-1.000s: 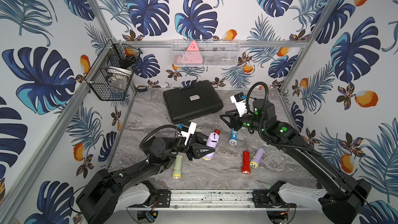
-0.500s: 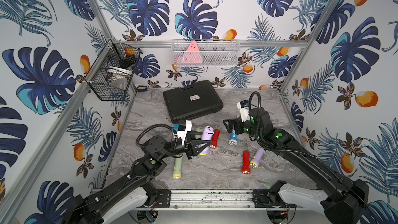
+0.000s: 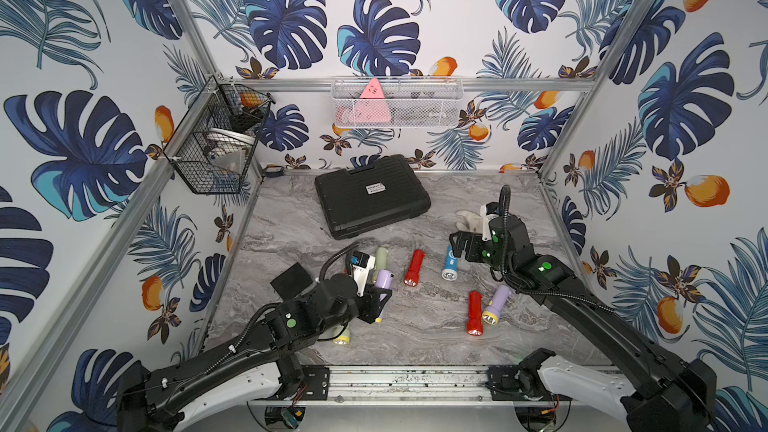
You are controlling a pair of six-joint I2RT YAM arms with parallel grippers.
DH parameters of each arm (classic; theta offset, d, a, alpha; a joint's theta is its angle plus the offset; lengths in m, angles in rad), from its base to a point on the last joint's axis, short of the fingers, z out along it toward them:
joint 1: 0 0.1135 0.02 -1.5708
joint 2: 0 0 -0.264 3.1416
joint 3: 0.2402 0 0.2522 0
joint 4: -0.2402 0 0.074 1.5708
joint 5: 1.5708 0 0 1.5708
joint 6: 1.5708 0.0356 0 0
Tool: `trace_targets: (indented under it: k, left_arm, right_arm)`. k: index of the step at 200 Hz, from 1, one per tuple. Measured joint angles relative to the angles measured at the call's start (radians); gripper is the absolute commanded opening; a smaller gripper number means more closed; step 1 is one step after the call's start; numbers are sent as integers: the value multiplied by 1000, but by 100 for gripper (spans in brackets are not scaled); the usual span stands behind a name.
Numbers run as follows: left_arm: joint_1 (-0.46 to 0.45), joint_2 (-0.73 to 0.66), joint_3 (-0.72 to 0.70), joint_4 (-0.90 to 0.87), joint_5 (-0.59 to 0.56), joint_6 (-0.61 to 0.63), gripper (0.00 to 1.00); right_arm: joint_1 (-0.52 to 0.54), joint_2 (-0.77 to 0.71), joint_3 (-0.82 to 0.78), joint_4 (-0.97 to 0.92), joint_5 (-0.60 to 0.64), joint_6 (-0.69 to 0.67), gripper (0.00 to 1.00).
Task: Close the plug at the bottom of the flashlight
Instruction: Place the flashlight at the center of the board.
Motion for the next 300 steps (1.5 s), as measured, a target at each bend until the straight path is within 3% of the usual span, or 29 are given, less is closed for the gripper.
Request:
trace_targets:
  k: [41, 104, 221, 300]
  left_arm:
    - [-108, 121, 3, -159, -152, -167, 0]
    - [-168, 269, -27, -151, -254, -299, 0]
    - [-169, 528, -13, 22, -202, -360, 0]
    - [-169, 575, -13, 22, -214, -367, 7]
  right_arm:
    - [-13, 1, -6, -5, -20, 0, 100]
    - [-27, -35, -44, -5, -47, -5, 100]
    - [-45, -119, -113, -2, -62, 3, 100]
    - [-51, -123, -115, -1, -84, 16, 100]
